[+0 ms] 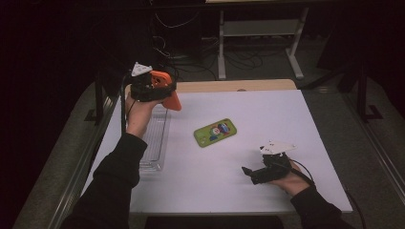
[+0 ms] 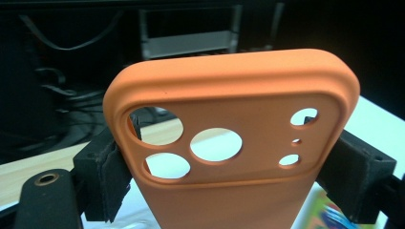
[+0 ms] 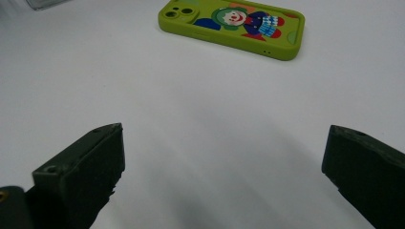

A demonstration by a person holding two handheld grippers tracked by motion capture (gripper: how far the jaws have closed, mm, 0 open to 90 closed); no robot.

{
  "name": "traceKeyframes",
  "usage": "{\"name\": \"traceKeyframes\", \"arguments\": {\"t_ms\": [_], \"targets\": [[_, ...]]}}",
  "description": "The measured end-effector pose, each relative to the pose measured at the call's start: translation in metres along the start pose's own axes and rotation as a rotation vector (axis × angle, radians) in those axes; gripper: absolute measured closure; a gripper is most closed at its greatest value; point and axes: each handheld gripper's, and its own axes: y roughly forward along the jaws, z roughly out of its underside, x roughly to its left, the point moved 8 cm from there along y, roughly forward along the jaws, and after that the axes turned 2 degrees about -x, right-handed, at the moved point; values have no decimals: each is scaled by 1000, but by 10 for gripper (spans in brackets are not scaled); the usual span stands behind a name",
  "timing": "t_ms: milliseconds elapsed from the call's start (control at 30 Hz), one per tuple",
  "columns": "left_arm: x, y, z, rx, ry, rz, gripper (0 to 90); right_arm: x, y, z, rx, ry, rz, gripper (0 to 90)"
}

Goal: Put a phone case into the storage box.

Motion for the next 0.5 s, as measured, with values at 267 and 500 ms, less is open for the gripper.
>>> {"name": "traceKeyframes", "arguments": {"t_ms": [267,500], "targets": [[40,6,0,6,-18,-174,147,-6,-7,5,-4,-4,15,0],[55,16,11,59,-15,-260,145,-11,-13,8,-11,25,29,0]]}}
